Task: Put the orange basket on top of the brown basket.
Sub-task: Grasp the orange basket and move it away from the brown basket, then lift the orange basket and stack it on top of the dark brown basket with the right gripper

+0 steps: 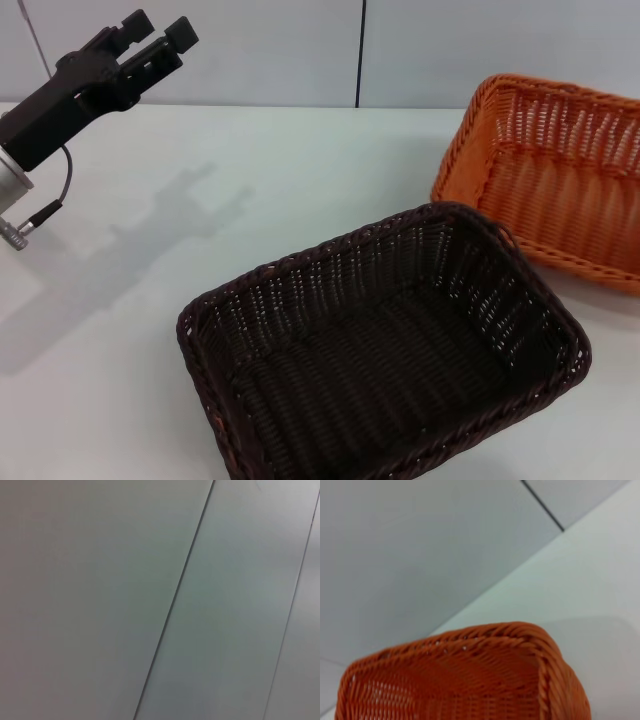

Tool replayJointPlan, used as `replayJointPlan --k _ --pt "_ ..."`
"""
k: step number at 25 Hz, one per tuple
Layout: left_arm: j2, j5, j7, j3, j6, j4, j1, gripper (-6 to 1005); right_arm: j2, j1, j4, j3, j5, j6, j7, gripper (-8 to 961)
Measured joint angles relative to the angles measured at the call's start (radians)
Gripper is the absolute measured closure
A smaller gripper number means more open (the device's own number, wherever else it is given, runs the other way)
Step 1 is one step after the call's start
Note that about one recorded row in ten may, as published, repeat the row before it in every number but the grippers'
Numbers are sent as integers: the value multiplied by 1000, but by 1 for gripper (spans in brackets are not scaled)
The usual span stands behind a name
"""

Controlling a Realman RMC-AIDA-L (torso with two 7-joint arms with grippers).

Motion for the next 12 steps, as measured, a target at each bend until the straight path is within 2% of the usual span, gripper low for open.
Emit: replayJointPlan --k 5,12 --pt "0 0 1 0 2 0 -2 152 -1 -25 -12 1 99 7 -30 591" --pt "0 -1 -1 0 -6 -1 -2 152 -5 -49 -14 40 132 0 -61 631"
